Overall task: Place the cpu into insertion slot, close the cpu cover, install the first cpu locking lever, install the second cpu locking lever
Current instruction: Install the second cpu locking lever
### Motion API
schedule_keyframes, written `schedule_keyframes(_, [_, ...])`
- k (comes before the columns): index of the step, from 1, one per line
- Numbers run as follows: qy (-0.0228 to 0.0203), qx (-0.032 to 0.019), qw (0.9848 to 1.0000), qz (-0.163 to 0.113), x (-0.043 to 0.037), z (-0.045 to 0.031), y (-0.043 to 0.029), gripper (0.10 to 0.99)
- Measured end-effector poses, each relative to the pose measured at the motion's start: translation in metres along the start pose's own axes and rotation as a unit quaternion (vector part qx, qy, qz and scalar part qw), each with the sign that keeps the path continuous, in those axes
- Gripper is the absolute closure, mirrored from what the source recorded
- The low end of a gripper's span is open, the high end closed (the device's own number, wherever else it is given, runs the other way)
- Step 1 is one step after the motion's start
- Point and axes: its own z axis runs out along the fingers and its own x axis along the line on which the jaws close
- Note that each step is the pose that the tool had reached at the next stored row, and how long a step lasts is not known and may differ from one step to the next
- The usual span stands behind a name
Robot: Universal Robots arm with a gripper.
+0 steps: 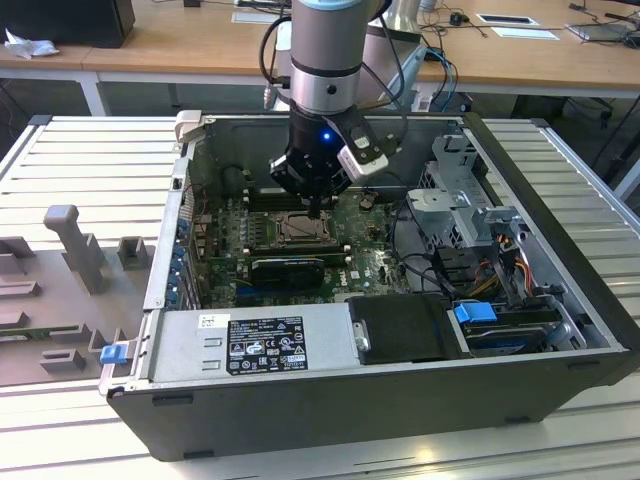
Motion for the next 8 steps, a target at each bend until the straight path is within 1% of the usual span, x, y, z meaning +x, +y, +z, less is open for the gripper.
schedule_keyframes(5, [0.0001,-0.0001,1.0,0.0,0.0002,0.0006,-0.0039,0.984])
schedule_keyframes(6, [0.0008,-0.0001,1.0,0.0,0.0004,0.0011,-0.0082,0.984])
schedule_keyframes(8, [0.0016,-0.0005,1.0,0.0,0.001,0.0018,-0.0115,0.984])
